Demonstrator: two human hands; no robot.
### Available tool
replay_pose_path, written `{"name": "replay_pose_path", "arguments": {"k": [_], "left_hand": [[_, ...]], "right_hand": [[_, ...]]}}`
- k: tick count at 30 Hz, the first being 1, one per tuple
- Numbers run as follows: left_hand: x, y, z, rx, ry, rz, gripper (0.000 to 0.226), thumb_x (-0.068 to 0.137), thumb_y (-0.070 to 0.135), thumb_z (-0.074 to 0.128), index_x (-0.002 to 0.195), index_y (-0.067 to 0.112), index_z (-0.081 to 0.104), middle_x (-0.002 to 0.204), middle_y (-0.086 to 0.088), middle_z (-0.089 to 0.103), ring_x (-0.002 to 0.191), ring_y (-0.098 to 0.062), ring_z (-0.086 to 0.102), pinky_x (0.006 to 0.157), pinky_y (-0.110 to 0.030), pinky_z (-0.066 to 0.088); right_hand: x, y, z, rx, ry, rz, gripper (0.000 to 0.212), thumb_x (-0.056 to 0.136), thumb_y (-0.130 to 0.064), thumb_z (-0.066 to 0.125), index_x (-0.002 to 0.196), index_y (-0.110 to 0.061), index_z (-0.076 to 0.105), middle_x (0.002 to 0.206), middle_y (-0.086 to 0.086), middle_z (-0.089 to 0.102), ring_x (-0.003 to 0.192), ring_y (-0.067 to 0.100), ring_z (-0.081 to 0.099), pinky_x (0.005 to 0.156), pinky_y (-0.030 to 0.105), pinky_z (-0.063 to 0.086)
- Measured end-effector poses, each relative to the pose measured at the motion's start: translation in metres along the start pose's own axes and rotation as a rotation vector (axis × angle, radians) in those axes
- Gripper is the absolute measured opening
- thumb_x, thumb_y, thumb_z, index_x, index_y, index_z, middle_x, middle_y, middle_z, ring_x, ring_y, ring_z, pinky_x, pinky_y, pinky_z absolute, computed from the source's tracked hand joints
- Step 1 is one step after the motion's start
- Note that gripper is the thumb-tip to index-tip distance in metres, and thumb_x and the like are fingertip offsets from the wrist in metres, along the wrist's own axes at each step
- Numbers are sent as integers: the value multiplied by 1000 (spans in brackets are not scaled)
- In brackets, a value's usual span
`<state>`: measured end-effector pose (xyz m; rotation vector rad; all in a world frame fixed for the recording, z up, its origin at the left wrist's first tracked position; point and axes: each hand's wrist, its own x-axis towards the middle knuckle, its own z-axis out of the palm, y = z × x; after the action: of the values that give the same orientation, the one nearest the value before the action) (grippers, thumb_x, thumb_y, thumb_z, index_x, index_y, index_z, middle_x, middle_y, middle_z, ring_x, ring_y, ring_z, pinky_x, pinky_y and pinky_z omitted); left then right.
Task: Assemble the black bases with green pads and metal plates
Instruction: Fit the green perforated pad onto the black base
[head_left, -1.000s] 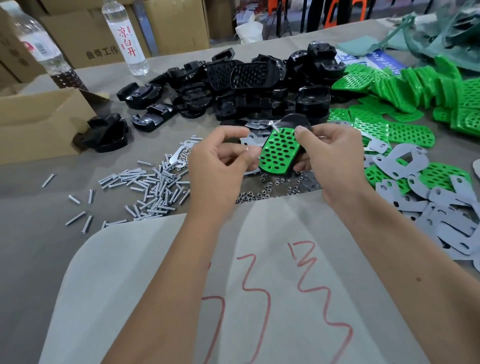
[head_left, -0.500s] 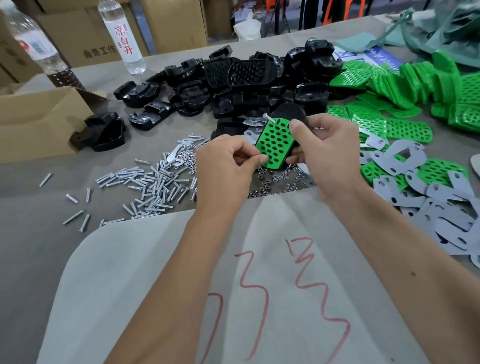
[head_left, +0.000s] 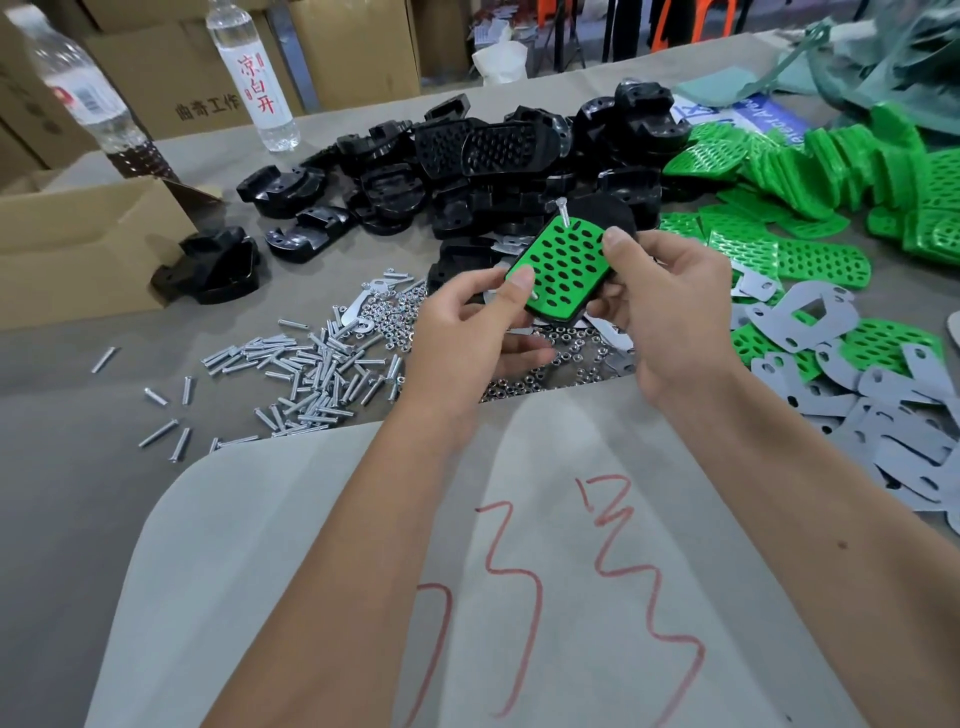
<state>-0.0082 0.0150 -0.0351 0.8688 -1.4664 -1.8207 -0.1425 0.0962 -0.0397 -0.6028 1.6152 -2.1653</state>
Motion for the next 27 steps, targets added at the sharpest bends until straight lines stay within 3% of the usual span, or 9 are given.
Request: {"name": "replay_pose_path", "arguments": {"k": [5, 9, 11, 16, 19, 22, 27], "left_hand": [[2, -2, -1, 21, 25, 24, 33, 94, 11, 75, 124, 2, 64, 94, -19, 76, 63, -25, 73, 60, -30, 63], [3, -3, -3, 65, 61, 48, 28, 91, 11, 79, 113, 1, 63, 93, -21, 77, 57, -22, 71, 53, -29, 61], [4, -3, -6, 155, 41, 81, 25, 93, 19, 78, 105, 2, 64, 92, -20, 76, 54, -22, 68, 49, -29, 58], [5, 6, -15, 265, 127, 144, 56, 89, 58, 69, 89, 2, 71, 79, -16, 64, 63, -19, 61, 43, -27, 50], [5, 7, -17, 184, 73, 95, 35, 91, 49, 74, 85, 15, 79, 76, 3, 71, 71, -19, 70, 58, -35, 59], [4, 8, -20, 156, 55, 37, 24, 89, 39, 80, 74, 19, 80, 75, 2, 76, 62, -13, 70, 48, -21, 49], [5, 10, -21, 108, 47, 0, 23, 87, 33, 83, 68, 20, 79, 77, -3, 76, 59, -11, 64, 47, -19, 47]], "right_hand": [[-5, -4, 2, 1, -42, -6, 17, 100, -12, 66, 84, -8, 72, 66, -5, 70, 50, 7, 57, 53, 25, 53], [-4, -2, 2, -20, -62, 6, 18, 101, -13, 65, 85, -8, 71, 68, -3, 70, 52, 9, 58, 53, 25, 52], [-2, -1, 1, -40, -72, 27, 20, 101, -14, 64, 83, -8, 71, 66, -3, 69, 53, 9, 57, 51, 24, 50], [1, 3, -1, -131, -184, 121, 22, 98, -20, 66, 80, -11, 76, 78, 9, 71, 67, 23, 58, 45, 24, 40], [-3, 5, 0, -189, -319, 105, 25, 91, -28, 67, 80, -8, 76, 76, 8, 70, 63, 22, 57, 43, 23, 38], [-5, 4, 1, -227, -357, 71, 25, 90, -30, 67, 77, -10, 74, 71, 5, 68, 59, 19, 55, 44, 24, 38], [-7, 2, -1, -236, -382, 70, 30, 99, -21, 64, 71, -20, 77, 72, 2, 69, 66, 21, 57, 46, 24, 38]]}}
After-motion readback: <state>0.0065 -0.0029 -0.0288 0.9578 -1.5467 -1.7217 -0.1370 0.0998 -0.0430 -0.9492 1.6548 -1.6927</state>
